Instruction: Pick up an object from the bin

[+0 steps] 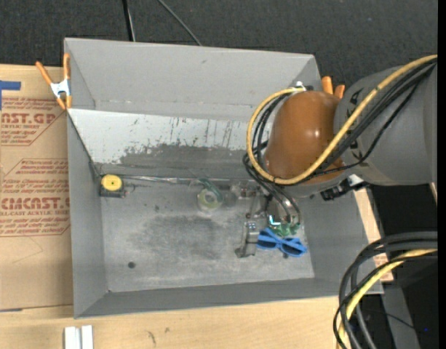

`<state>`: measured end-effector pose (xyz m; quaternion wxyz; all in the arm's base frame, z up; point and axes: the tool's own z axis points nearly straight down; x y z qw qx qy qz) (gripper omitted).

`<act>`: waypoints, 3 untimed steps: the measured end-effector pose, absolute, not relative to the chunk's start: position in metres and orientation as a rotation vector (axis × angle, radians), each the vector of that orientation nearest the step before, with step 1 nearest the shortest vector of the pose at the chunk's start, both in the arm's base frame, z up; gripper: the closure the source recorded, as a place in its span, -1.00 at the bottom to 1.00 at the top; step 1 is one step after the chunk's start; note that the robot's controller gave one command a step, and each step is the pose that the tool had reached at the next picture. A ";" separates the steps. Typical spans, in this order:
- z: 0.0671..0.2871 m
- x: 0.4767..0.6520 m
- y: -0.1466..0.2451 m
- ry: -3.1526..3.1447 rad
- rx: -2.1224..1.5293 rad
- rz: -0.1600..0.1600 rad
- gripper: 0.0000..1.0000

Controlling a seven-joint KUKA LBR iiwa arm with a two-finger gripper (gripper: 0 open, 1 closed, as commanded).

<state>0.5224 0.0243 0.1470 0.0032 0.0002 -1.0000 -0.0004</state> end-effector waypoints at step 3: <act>0.117 0.555 -0.099 -3.144 0.147 0.003 1.00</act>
Offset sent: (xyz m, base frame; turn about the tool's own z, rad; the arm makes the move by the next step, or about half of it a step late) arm 0.0086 -0.0789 -0.0770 -0.2496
